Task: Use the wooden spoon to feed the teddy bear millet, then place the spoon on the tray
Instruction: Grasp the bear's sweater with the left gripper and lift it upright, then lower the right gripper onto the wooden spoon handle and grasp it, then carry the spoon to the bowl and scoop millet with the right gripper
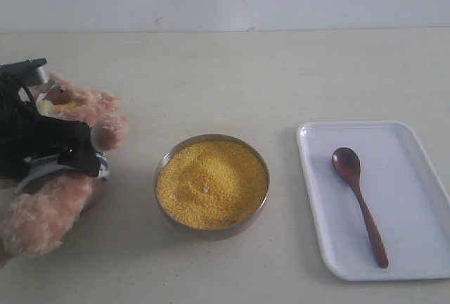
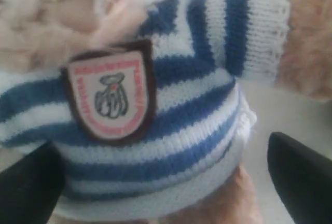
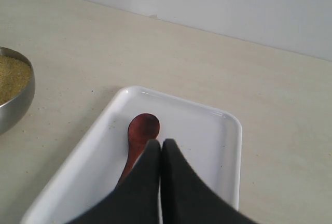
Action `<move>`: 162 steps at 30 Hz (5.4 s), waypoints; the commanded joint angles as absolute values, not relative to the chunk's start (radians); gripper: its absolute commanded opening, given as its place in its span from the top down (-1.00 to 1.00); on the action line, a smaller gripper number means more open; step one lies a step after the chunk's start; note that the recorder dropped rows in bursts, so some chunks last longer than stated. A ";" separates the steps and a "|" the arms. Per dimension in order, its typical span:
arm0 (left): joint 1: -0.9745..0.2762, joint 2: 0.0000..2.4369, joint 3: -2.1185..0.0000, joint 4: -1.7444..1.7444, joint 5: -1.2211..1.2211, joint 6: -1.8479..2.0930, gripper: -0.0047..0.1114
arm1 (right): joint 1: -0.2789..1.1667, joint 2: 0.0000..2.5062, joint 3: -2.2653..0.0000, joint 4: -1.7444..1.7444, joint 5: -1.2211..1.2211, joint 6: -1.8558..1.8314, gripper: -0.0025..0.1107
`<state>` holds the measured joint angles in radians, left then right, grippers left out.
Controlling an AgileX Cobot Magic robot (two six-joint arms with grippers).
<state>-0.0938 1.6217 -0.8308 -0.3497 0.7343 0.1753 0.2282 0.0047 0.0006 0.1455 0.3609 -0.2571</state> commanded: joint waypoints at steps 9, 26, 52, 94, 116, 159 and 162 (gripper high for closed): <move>-0.139 1.722 -0.828 -0.269 0.673 0.135 -0.61 | 0.229 0.000 0.000 0.146 0.356 -0.252 0.96; -0.251 1.438 -0.879 -0.126 0.782 0.468 0.85 | 0.229 0.000 0.000 0.146 0.356 -0.249 0.96; -0.580 1.204 -0.686 0.660 0.731 0.336 0.85 | 0.229 0.238 -0.230 0.210 0.069 0.135 0.96; -0.469 1.371 -0.692 0.471 0.752 0.008 0.85 | 0.481 1.648 -0.676 -0.215 0.537 0.288 0.94; -0.469 1.372 -0.692 0.467 0.783 0.008 0.85 | 0.503 1.549 -0.757 -0.274 0.648 0.263 0.22; -0.469 1.372 -0.692 0.441 0.748 0.008 0.85 | 0.774 1.443 -0.891 -0.632 0.895 0.259 0.96; -0.469 1.372 -0.692 0.441 0.748 0.008 0.85 | 0.907 1.459 -0.909 -0.772 0.981 0.216 0.96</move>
<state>-0.4711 1.3721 -0.6843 0.4434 0.7650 0.0097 0.8046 1.4525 -0.8905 -0.6412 0.8873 0.2560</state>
